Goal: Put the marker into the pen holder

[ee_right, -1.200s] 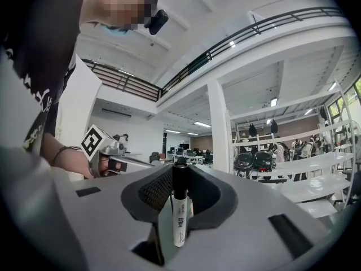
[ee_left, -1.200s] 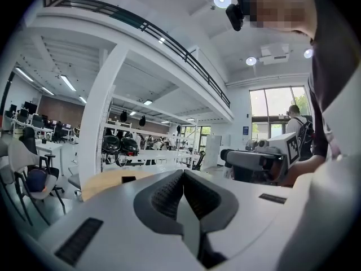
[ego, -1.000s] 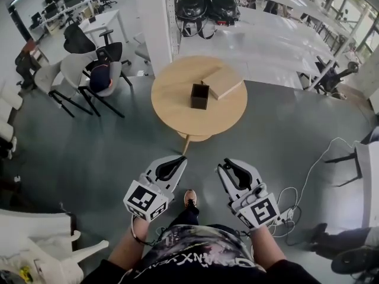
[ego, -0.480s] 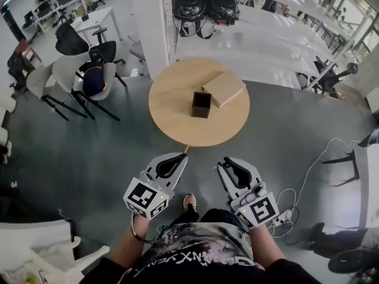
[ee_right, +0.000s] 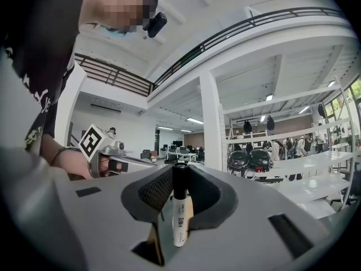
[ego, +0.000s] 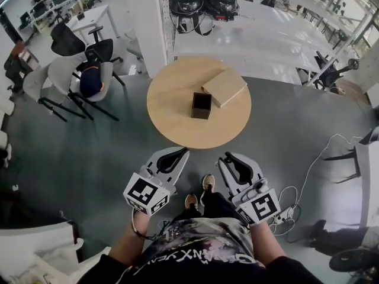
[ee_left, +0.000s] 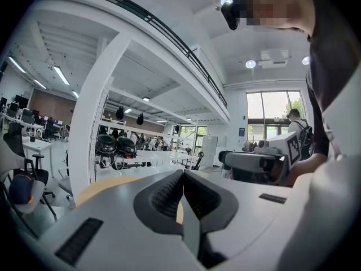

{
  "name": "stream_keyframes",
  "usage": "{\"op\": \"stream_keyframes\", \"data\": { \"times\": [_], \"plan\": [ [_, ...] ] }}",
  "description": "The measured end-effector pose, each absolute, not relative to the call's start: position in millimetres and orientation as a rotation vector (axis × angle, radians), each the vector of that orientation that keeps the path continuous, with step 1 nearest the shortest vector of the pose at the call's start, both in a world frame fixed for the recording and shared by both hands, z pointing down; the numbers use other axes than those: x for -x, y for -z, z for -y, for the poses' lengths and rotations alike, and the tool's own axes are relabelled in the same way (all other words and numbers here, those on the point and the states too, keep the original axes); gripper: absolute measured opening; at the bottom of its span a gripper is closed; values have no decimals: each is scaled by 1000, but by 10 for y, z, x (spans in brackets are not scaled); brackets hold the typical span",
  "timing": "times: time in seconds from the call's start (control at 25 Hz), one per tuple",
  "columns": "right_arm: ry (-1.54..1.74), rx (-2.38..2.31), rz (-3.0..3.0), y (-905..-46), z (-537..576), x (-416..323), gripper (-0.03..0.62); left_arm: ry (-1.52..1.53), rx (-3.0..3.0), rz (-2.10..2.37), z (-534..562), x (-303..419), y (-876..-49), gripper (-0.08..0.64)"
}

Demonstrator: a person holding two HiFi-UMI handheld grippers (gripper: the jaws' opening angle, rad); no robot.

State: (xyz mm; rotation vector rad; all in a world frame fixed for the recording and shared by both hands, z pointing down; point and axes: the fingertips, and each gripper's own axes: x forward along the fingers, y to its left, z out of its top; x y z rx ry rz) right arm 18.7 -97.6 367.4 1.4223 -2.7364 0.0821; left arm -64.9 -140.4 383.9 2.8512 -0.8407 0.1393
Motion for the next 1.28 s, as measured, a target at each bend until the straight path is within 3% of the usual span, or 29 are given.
{"op": "stream_keyframes", "data": {
  "times": [1.28],
  "plan": [
    [-51, -1280, 2844, -4047, 3122, -427, 80, -199, -2776, 955, 3334, 205, -4339, 21]
  ]
}}
